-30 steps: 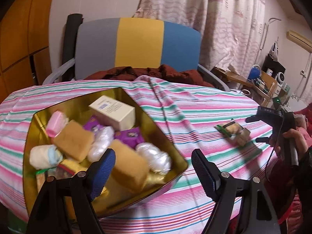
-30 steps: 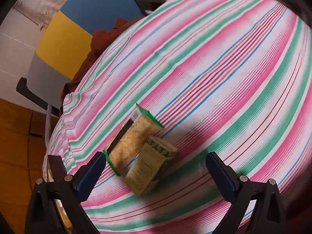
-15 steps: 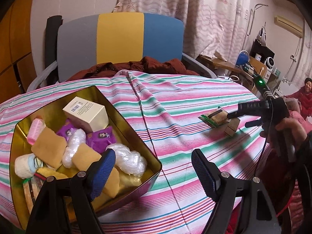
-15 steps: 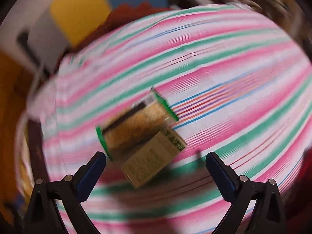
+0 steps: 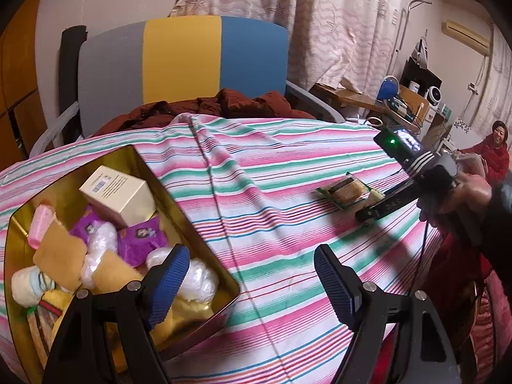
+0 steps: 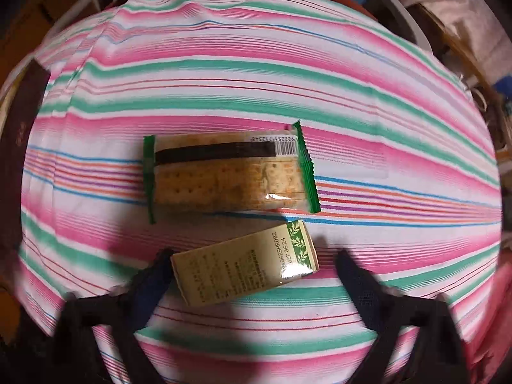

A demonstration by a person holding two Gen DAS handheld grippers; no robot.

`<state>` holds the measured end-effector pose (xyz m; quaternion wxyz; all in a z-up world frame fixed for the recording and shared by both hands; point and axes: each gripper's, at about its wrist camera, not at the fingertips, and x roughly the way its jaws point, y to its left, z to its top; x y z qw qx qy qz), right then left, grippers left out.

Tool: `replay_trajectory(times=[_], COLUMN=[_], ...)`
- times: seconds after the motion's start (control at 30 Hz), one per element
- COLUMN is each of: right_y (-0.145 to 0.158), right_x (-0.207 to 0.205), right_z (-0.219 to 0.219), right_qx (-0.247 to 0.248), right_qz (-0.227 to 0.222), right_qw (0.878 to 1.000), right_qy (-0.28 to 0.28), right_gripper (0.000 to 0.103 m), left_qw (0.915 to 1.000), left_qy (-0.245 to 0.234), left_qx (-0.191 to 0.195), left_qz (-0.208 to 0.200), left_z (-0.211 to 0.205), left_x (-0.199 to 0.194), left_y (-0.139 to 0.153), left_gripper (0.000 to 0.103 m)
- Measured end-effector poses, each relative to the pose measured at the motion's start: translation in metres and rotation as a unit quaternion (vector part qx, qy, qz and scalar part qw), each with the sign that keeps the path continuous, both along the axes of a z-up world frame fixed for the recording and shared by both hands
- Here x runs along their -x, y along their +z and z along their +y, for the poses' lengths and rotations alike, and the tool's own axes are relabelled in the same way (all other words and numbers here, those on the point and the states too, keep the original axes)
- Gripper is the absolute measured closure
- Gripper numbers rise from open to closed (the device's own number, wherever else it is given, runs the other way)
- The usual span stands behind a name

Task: Organize objects
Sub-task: 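Grasp the cream box with green print with the right tool, then grasp the green-wrapped cracker packet with the left tool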

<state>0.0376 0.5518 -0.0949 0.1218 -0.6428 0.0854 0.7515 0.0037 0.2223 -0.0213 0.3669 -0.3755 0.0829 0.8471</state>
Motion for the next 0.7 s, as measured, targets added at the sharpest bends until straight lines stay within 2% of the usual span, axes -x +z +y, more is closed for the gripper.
replay_trajectory(times=[0.13, 0.23, 0.3, 0.43, 0.53, 0.7], right_y=[0.015, 0.024, 0.029, 0.025, 0.031, 0.046], right_x=[-0.011, -0.029, -0.047, -0.072, -0.087, -0.087], right_z=[0.013, 0.037, 0.058, 0.085, 0.093, 0.096], right_qx=[-0.006, 0.000, 0.025, 0.065, 0.073, 0.063], right_qz=[0.033, 0.060, 0.093, 0.122, 0.149, 0.177], right_qw=[0.999, 0.991, 0.977, 0.951, 0.939, 0.937], right_qy=[-0.042, -0.120, -0.188, -0.278, -0.300, -0.295], right_gripper=[0.029, 0.029, 0.029, 0.028, 0.028, 0.028], left_qw=[0.9998, 0.9994, 0.9992, 0.9975, 0.9933, 0.9865], left_qy=[-0.020, -0.031, -0.038, -0.060, -0.101, -0.142], left_qx=[0.009, 0.003, 0.011, 0.036, 0.056, 0.081], left_qz=[0.000, -0.013, -0.010, -0.008, -0.011, 0.009], left_z=[0.020, 0.036, 0.049, 0.082, 0.111, 0.153], left_x=[0.001, 0.005, 0.006, 0.009, 0.007, 0.007], left_y=[0.000, 0.000, -0.002, -0.010, -0.018, -0.023], left_gripper=[0.022, 0.028, 0.028, 0.028, 0.029, 0.028])
